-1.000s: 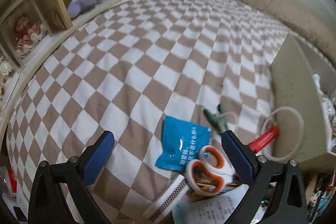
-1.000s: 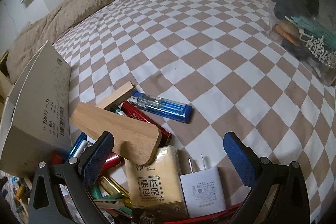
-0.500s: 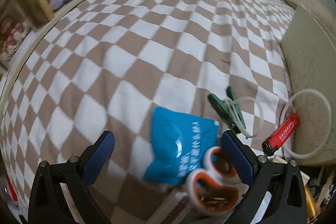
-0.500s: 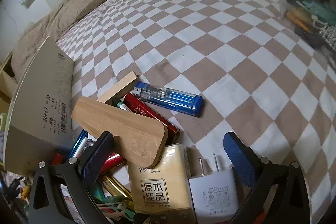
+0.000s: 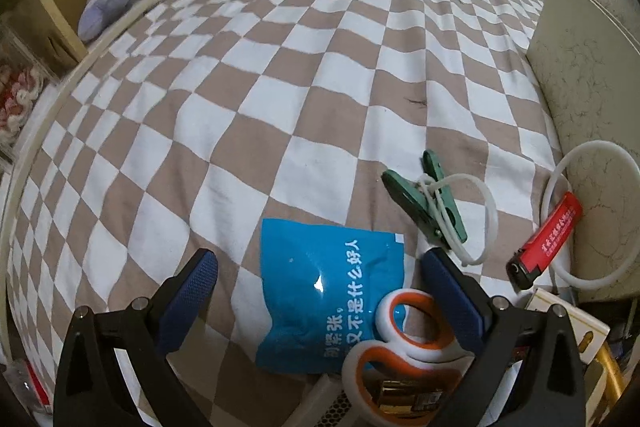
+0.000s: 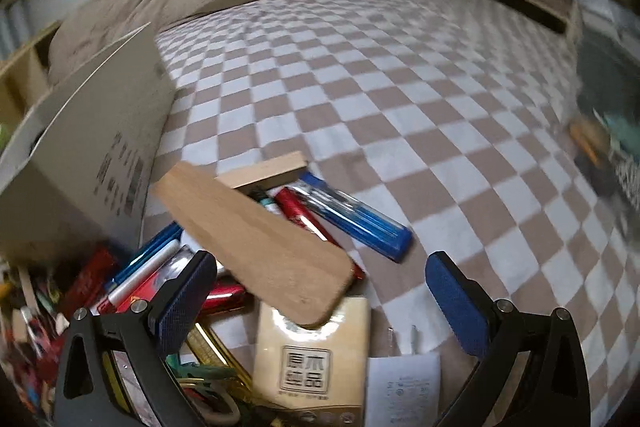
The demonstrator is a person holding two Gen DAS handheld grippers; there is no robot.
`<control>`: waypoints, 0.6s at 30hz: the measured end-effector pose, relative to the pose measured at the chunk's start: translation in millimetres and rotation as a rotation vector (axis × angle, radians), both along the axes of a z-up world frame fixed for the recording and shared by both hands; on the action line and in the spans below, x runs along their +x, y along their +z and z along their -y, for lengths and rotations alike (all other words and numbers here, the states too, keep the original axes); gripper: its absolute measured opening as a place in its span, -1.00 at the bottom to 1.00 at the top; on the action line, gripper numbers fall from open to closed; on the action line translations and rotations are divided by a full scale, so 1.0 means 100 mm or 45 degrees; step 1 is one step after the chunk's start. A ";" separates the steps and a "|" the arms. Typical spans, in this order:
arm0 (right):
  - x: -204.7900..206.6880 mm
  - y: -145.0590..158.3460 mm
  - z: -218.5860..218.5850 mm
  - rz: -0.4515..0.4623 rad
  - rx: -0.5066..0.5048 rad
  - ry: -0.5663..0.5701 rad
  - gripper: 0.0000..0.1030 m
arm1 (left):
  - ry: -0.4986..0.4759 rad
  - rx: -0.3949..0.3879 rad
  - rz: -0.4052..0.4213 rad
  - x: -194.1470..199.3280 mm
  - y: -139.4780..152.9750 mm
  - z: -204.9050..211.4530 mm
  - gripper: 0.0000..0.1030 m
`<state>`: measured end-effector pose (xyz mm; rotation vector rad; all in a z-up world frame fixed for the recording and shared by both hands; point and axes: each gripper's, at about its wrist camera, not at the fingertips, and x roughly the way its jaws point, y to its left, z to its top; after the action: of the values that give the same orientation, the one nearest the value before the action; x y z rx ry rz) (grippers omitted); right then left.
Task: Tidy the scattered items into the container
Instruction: 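Grasp the blue packet with left tool while right tool grasps the wooden paddle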
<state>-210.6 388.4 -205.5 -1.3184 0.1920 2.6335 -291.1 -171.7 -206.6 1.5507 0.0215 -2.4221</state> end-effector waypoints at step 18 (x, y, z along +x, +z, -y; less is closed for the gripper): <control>-0.17 -0.03 0.23 0.046 0.247 0.234 1.00 | -0.081 0.082 -0.099 0.08 0.16 -0.09 -0.19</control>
<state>-227.9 364.9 -208.8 -1.3747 -0.1945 2.6905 -282.9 -162.9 -190.5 1.5046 0.0663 -2.5541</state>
